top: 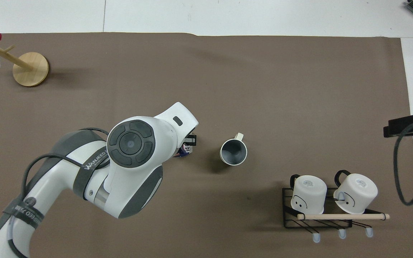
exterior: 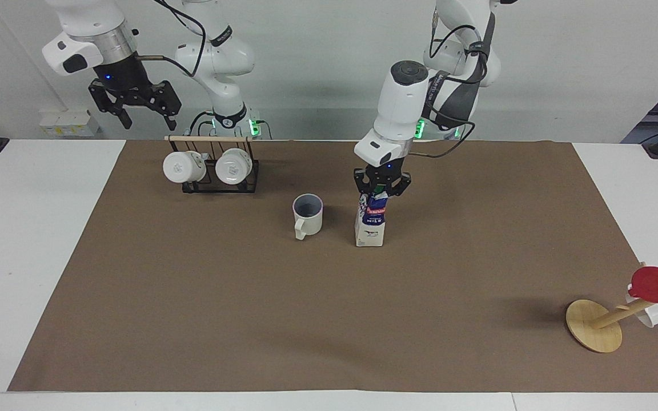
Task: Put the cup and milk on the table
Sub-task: 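Carry the milk carton with the left gripper beside the white mug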
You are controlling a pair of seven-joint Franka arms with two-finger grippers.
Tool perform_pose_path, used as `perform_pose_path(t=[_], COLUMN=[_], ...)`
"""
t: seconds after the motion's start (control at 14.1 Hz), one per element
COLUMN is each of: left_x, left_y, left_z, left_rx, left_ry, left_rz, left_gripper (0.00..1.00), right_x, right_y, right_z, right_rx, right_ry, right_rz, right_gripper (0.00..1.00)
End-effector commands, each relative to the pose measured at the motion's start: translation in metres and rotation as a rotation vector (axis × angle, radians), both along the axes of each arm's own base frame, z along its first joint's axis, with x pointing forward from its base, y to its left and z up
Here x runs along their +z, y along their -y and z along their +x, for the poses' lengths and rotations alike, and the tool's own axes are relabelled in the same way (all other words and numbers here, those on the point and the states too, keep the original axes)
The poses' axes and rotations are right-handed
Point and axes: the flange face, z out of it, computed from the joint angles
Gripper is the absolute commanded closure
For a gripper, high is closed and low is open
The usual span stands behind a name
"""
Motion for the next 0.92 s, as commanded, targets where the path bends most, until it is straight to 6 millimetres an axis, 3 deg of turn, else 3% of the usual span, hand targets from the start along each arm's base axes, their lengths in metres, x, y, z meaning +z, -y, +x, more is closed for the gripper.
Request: perform_pose_path(t=[0.0, 0.14, 0.43, 0.64, 0.85], left_x=[0.001, 0.005, 0.047, 0.089, 0.103], left_y=[0.006, 0.009, -0.004, -0.04, -0.085], left_z=[-0.003, -0.004, -0.012, -0.023, -0.019], left_rx=[0.0, -0.004, 0.005, 0.027, 0.034], left_ry=[-0.011, -0.005, 0.013, -0.011, -0.042], left_rz=[0.001, -0.003, -0.021, -0.005, 0.026], left_gripper=[0.04, 0.0, 0.0, 0.0, 0.0], right_x=[0.0, 0.0, 0.0, 0.0, 0.0], right_y=[0.003, 0.003, 0.001, 0.003, 0.003], right_z=[-0.005, -0.005, -0.005, -0.005, -0.005], right_rx=[0.018, 0.018, 0.021, 0.015, 0.015], right_ry=[0.006, 0.006, 0.006, 0.006, 0.007], right_rz=[0.012, 0.012, 0.012, 0.012, 0.012], right_gripper=[0.0, 0.0, 0.0, 0.0, 0.0])
